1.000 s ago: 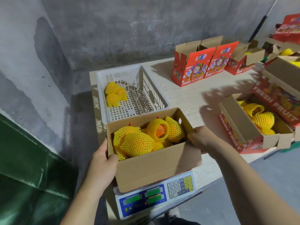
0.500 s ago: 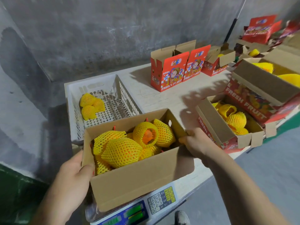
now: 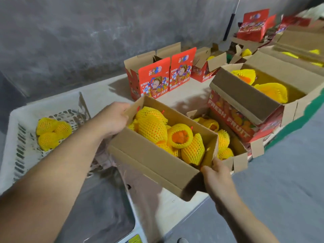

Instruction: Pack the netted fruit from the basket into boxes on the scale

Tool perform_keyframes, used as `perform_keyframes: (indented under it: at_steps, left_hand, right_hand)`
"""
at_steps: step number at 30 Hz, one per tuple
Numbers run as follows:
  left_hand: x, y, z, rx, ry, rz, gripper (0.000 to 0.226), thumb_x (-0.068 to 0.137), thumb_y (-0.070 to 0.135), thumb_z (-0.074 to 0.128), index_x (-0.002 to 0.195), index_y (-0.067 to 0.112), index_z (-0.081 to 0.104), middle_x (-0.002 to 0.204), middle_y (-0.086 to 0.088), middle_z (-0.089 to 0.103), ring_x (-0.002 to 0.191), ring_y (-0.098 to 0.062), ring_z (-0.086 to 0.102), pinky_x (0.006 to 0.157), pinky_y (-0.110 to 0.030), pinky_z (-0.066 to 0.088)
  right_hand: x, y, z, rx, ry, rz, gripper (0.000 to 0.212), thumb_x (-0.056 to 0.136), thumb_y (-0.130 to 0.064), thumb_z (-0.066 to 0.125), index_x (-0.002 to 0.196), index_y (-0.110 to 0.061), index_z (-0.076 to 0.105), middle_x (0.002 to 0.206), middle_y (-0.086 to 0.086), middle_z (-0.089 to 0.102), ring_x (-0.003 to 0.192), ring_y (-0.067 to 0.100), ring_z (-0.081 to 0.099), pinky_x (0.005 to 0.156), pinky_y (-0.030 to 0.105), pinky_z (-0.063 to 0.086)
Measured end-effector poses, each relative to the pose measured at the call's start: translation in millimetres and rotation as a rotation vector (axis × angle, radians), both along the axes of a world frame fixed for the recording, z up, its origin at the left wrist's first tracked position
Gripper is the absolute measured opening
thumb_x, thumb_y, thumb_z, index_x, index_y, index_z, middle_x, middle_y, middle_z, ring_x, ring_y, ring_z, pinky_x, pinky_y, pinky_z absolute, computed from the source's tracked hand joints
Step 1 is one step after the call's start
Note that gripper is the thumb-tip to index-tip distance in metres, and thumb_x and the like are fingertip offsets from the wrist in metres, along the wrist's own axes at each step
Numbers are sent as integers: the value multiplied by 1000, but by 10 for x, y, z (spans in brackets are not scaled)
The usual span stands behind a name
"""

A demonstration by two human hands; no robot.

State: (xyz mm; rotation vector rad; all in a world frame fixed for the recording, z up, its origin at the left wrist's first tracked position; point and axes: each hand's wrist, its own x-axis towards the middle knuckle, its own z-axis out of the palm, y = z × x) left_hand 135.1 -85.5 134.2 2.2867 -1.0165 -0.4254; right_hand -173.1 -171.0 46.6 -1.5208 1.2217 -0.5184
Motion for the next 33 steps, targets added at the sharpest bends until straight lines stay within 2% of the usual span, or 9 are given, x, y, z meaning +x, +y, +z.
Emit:
perform_keyframes:
  at_steps: [4, 9, 12, 15, 17, 20, 24, 29, 33]
  left_hand:
    - [112, -1026, -460, 132, -192, -119, 42, 104, 12, 52, 139, 29, 65, 136, -12, 68, 120, -36, 63, 96, -43, 54]
    - [-530, -1169, -1572, 286, -81, -102, 88, 98, -2, 49, 168, 23, 2, 176, -6, -1, 162, -27, 3, 131, -41, 4]
    - [-1092, -939, -1926, 24, 82, 154, 94, 98, 3, 54, 167, 34, -2, 171, 12, -16, 155, -19, -2, 126, -45, 16]
    - [-1356, -793, -1970, -143, 444, 476, 93, 98, 8, 58, 167, 38, 2, 173, 3, 4, 155, -31, 19, 126, -50, 26]
    - [-1506, -734, -1944, -187, 694, 490, 81, 100, 6, 52, 166, 37, 15, 169, 1, 31, 151, -27, 36, 125, -51, 33]
    - [-1767, -686, -1896, -193, 717, 471, 71, 102, 2, 42, 162, 37, 29, 160, 8, 44, 146, -20, 42, 125, -49, 33]
    - [-1759, -664, -1882, -233, 731, 434, 73, 104, 0, 37, 165, 36, 20, 165, 10, 36, 151, -16, 35, 127, -42, 28]
    - [-1716, -351, -1835, -178, 830, 421, 68, 105, 43, 59, 163, 39, 24, 138, 29, 49, 108, 15, 55, 81, -3, 42]
    - [-1730, 110, -1779, -173, 764, 420, 42, 107, 37, 56, 149, 36, 50, 148, 15, 53, 116, 12, 50, 83, 0, 37]
  right_hand:
    - [178, 38, -369, 352, -267, -129, 69, 87, -4, 49, 140, -49, 46, 133, 2, 59, 114, 29, 65, 92, 54, 60]
    - [556, 99, -539, 834, -297, -195, 42, 100, 2, 42, 131, -26, 39, 117, 12, 64, 92, 36, 74, 66, 39, 63]
    - [381, -147, -420, 828, -9, 178, 32, 95, -23, 62, 119, -26, 41, 110, 6, 69, 73, 22, 76, 62, 31, 60]
    - [152, -533, -317, 558, 156, 548, 21, 91, -36, 60, 100, -20, 71, 89, 8, 79, 68, 16, 71, 60, 34, 55]
    - [114, -808, -378, 67, 137, 397, 13, 91, -30, 61, 91, -25, 73, 86, 0, 77, 78, 14, 69, 71, 44, 56]
    - [266, -1095, -531, -606, 476, 407, 51, 95, -38, 60, 144, -27, 51, 147, 5, 53, 135, 24, 48, 110, 46, 44]
    - [452, -1126, -831, -726, 781, 536, 86, 101, -54, 38, 165, -19, -9, 172, 12, -14, 159, 33, -11, 127, 46, -4]
    - [431, -1067, -883, -785, 795, 541, 82, 102, -53, 36, 166, -19, -3, 172, 11, -15, 159, 31, -14, 127, 47, -6]
    - [536, -622, -884, -747, 724, 609, 73, 103, -46, 43, 166, -24, 14, 174, 8, -4, 160, 28, -8, 128, 46, -4]
